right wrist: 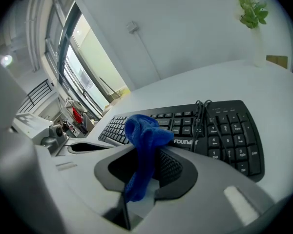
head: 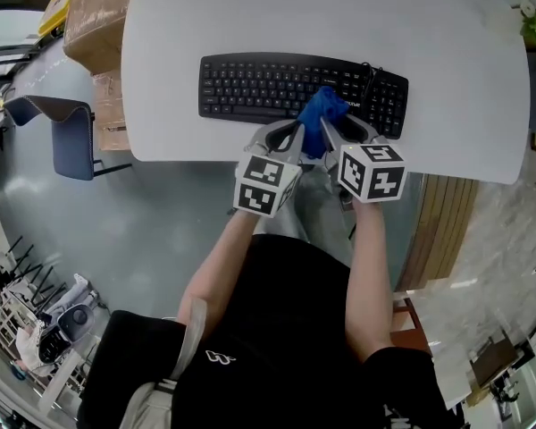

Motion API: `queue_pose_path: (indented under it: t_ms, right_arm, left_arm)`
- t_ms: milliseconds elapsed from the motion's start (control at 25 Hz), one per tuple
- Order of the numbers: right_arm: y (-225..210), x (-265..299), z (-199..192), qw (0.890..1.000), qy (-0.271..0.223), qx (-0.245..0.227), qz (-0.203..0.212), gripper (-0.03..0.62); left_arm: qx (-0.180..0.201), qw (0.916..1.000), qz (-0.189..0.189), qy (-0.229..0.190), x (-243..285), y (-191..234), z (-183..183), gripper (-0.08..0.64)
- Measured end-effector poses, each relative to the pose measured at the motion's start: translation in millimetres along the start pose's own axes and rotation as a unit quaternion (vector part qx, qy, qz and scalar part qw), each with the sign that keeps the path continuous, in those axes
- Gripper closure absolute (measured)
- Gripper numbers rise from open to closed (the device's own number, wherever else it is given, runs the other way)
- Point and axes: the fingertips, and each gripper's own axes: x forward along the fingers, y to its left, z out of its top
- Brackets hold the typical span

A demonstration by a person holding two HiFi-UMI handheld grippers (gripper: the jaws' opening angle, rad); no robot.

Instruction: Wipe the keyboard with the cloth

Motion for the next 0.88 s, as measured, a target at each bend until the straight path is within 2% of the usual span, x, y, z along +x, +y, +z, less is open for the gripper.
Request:
queue_pose_path:
  t_ms: [240, 880]
  right_arm:
    - [-18.8, -20.9, 3.9, 1.0, -0.017, 0.017, 0.002, 0.494]
    - [-84.1, -71.1, -2.8, 0.998, -0.04, 0.045, -0.032, 0.492]
  left_arm:
    - [0.012, 0.9999, -0.01, 0.006, 15.1, -20.5, 2.2, 0.561]
    - [0.033, 0.9989, -0.033, 0.0, 44.9, -79.8, 19.8, 0.561]
